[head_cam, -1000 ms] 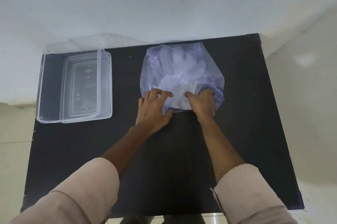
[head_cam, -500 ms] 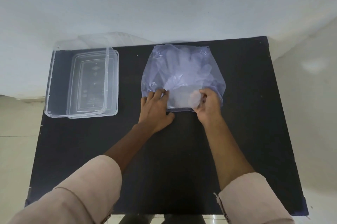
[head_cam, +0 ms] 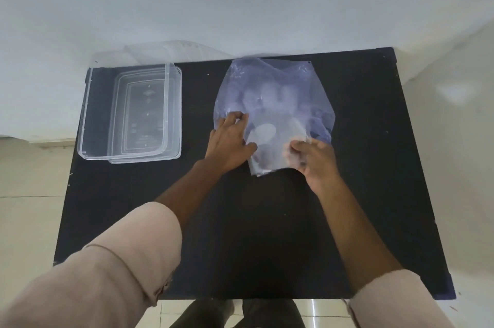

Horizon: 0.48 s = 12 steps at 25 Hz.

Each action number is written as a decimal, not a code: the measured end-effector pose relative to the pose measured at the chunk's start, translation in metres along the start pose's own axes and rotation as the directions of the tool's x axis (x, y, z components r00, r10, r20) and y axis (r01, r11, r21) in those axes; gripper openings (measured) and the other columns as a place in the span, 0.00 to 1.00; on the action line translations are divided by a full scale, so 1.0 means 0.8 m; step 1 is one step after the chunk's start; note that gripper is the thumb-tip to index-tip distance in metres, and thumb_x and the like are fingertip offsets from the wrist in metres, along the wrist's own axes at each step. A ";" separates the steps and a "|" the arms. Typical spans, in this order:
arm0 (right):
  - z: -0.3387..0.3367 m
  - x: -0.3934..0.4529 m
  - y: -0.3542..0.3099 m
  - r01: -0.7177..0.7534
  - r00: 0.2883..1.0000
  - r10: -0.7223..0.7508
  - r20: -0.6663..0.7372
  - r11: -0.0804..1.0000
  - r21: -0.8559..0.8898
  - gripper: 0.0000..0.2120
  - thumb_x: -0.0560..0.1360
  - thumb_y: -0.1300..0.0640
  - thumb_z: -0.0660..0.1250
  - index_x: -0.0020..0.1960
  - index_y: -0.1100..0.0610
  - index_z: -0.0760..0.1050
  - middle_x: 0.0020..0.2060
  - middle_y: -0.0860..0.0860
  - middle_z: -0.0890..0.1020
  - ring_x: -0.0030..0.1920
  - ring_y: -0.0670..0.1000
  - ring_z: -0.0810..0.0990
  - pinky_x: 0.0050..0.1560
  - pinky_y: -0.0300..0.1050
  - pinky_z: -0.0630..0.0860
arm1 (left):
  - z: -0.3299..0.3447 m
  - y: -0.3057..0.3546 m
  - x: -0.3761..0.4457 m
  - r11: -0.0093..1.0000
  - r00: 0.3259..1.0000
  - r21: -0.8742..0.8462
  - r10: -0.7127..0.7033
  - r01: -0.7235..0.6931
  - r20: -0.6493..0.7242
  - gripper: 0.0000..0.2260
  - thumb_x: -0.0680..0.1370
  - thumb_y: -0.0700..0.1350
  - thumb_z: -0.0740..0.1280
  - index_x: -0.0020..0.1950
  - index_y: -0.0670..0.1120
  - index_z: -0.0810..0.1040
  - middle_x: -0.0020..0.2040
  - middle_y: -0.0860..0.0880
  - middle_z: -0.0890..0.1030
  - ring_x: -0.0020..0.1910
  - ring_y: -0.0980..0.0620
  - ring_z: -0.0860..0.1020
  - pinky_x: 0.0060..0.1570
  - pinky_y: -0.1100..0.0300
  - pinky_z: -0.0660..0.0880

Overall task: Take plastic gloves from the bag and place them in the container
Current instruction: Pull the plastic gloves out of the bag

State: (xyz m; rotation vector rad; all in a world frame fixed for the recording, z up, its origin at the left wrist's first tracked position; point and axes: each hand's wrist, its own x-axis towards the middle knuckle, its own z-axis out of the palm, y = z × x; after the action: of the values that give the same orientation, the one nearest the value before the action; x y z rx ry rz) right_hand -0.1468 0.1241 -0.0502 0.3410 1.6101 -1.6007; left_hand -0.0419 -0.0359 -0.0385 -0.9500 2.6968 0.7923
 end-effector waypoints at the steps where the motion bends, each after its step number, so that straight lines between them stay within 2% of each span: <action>1: -0.013 -0.015 0.007 -0.004 1.000 0.004 0.015 1.000 -0.017 0.04 0.72 0.67 0.69 0.41 0.60 0.79 0.33 0.52 0.83 0.33 0.49 0.82 0.35 0.43 0.79 | -0.002 -0.001 0.000 1.000 1.000 -0.008 -0.003 0.003 0.011 0.33 0.72 0.50 0.69 0.75 0.44 0.63 0.74 0.46 0.64 0.73 0.40 0.62 0.66 0.39 0.66; 5: -0.041 -0.081 0.060 -0.056 0.998 0.057 0.008 0.993 -0.103 0.05 0.73 0.63 0.69 0.48 0.61 0.80 0.39 0.55 0.84 0.38 0.51 0.83 0.38 0.44 0.79 | -0.003 -0.013 -0.019 1.000 0.999 0.009 0.015 -0.015 0.037 0.31 0.73 0.50 0.69 0.75 0.47 0.63 0.75 0.46 0.63 0.74 0.40 0.59 0.68 0.38 0.60; 7: -0.040 -0.112 0.099 -0.088 0.996 0.086 -0.023 0.990 -0.112 0.05 0.74 0.62 0.69 0.49 0.61 0.80 0.39 0.55 0.84 0.39 0.52 0.83 0.39 0.46 0.79 | 0.006 -0.026 -0.048 0.998 0.998 0.014 0.067 -0.067 0.000 0.31 0.73 0.50 0.69 0.75 0.51 0.63 0.74 0.45 0.64 0.73 0.40 0.61 0.69 0.38 0.60; 9: -0.031 -0.139 0.133 -0.123 0.991 0.118 -0.060 0.989 -0.080 0.04 0.74 0.62 0.68 0.48 0.59 0.79 0.38 0.55 0.83 0.39 0.53 0.83 0.38 0.47 0.78 | 0.016 -0.047 -0.092 0.994 0.994 -0.071 0.083 -0.088 -0.065 0.29 0.72 0.48 0.70 0.72 0.53 0.67 0.72 0.44 0.66 0.69 0.41 0.65 0.67 0.41 0.64; 12: -0.009 -0.172 0.181 -0.226 0.966 0.225 -0.126 0.974 0.004 0.02 0.75 0.62 0.67 0.48 0.59 0.78 0.39 0.56 0.83 0.42 0.54 0.83 0.41 0.49 0.80 | 0.040 -0.099 -0.178 0.967 0.991 -0.256 -0.037 0.003 -0.131 0.24 0.71 0.46 0.71 0.67 0.53 0.72 0.65 0.45 0.71 0.64 0.43 0.70 0.63 0.43 0.70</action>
State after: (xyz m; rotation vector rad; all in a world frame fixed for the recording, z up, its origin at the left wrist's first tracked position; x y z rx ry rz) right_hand 0.0374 0.2010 -0.0568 0.6080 1.6090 -1.4209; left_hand 0.1183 0.0049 -0.0529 -1.1210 2.7382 1.1314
